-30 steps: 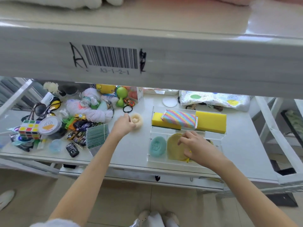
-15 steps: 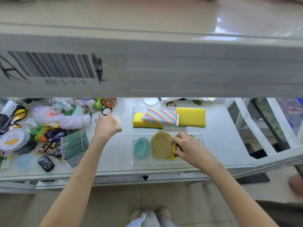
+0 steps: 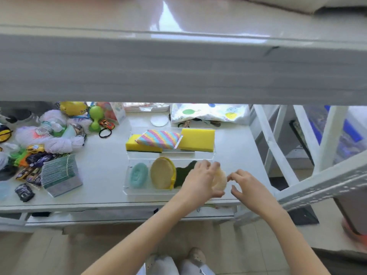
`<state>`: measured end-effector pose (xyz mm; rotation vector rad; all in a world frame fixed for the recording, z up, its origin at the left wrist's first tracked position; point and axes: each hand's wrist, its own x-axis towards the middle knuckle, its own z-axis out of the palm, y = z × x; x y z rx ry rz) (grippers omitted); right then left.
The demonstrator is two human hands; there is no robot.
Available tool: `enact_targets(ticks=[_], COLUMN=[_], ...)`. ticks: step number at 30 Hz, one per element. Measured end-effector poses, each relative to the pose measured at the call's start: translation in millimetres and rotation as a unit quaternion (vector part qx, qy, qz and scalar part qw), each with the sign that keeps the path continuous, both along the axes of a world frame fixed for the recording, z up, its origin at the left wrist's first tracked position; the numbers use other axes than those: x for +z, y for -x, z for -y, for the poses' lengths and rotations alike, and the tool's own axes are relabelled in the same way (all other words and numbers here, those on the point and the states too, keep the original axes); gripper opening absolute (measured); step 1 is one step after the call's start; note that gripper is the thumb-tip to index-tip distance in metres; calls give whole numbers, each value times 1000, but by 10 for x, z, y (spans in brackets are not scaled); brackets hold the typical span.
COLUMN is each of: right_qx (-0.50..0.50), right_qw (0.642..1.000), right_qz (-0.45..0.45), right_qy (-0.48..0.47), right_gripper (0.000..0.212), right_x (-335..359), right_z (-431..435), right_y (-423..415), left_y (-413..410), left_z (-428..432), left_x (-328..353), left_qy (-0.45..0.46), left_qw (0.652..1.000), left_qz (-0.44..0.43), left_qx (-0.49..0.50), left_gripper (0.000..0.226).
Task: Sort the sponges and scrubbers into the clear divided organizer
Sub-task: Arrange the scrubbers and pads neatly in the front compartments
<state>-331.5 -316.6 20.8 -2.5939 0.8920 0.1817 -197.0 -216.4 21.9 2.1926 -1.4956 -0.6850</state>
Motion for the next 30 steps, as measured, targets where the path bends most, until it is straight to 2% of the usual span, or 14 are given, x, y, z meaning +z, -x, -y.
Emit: enact_targets(ticks=[4,9,12,14,19,22,26,30], right_qx=[5,48,68,79,91,98,101,99], right_qw=[1000,999,997,997,996,995,995,995], right_qz=[-2,-4,-5,-6,-5,-5,-1,3], right_qy=[-16,-15,-21,-23,-18,-14,-7,-3], right_gripper=[26,28,28,28,27,28,28,29], right_x=[-44,-93,-122,-138,-165,-159,-134,-85], right_z=[195,357,407,429,435,415,373,307], right_y=[211,167,101,71,-1,-53,-137,-218], left_y=[131,-18,-87,-91,-34,-18,-49,-57], left_z=[372,483,463,447,459,466,445,336], left_x=[-144,-323,-428,-473,-505,-519,-506,-395], left_qy=[9,-51,-116,-139,-111,-113,-120,-56], left_qw=[999,995,978,967,974,972,973,986], left_qz=[5,69,173,210,193,203,198,159], left_qx=[36,59,23,24,48,33,7,-9], left_gripper=[70,75,70,68,60,61,53,46])
